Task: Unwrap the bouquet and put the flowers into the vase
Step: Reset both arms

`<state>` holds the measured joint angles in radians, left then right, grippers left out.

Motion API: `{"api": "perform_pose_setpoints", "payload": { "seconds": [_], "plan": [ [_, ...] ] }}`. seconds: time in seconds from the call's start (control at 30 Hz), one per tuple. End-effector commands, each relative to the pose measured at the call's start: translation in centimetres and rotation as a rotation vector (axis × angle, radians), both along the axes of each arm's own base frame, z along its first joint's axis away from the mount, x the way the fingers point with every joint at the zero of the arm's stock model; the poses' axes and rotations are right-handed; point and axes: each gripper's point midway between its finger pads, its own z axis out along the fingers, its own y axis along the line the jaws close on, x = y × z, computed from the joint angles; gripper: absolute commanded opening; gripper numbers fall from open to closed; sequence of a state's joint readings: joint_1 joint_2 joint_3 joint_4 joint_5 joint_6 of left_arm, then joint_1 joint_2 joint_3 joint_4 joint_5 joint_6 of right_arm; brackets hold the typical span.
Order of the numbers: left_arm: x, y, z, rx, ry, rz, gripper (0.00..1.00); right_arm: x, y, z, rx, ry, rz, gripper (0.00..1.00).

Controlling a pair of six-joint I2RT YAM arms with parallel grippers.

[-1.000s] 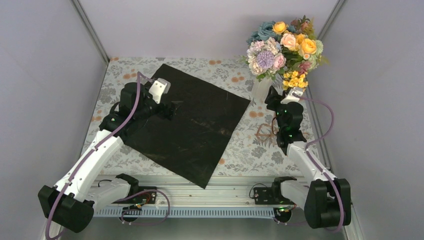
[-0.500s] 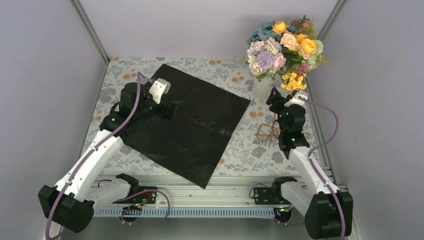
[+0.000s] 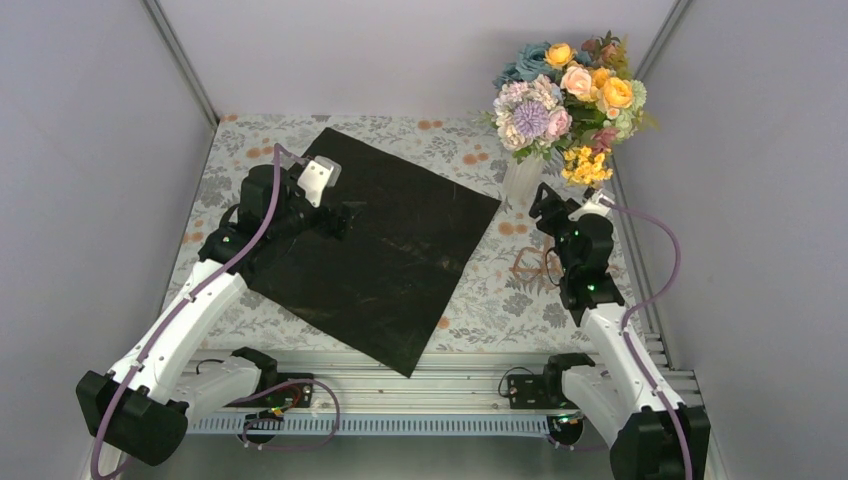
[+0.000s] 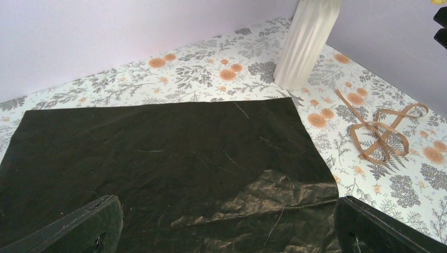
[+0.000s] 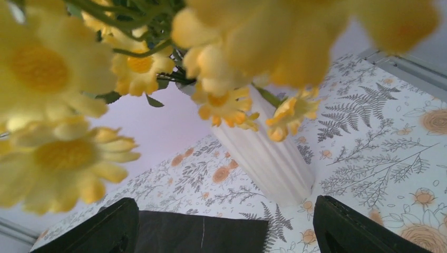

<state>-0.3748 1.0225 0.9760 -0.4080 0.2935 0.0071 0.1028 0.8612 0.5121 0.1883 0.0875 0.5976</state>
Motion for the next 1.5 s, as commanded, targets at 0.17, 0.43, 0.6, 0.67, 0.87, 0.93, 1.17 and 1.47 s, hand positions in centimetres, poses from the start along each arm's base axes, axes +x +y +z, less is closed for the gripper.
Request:
{"api": "perform_pose_setpoints", "payload": {
  "seconds": [0.17, 0.43, 0.6, 0.67, 0.87, 0.93, 1.17, 1.47],
  "plan": [
    [0.1, 0.4, 0.8, -0.017, -0.030, 0.025, 1.00, -1.7, 4.3, -4.0, 0.002, 0.158, 0.174, 0.82],
    [0.7, 1.4, 1.8, -0.016, -0.055, 0.093, 1.00, -4.3, 12.7, -4.8, -0.101, 0.210, 0.478, 0.82],
    [0.6, 1.9, 4.2, -0.047, -0.089, 0.130, 1.00, -6.5, 17.9, -0.8, -0.185, 0.120, 0.696, 0.83],
    [0.3, 2.1, 5.4, -0.066, -0.107, 0.136, 1.00, -6.8, 18.5, 1.4, -0.205, 0.085, 0.718, 0.85],
    [-0.9, 2.1, 8.2, -0.117, -0.140, 0.122, 1.00, -7.3, 18.6, 7.3, -0.235, -0.027, 0.736, 0.97],
    [-1.3, 2.2, 9.0, -0.126, -0.153, 0.119, 1.00, -7.2, 18.3, 8.3, -0.252, -0.045, 0.719, 0.99],
    [-2.8, 2.5, 12.0, -0.134, -0.210, 0.095, 1.00, -7.3, 16.7, 13.3, -0.305, -0.105, 0.650, 1.00],
    [-4.3, 2.5, 14.2, -0.191, -0.230, 0.071, 1.00, -7.5, 15.6, 15.9, -0.202, -0.105, 0.588, 1.00]
  ]
}}
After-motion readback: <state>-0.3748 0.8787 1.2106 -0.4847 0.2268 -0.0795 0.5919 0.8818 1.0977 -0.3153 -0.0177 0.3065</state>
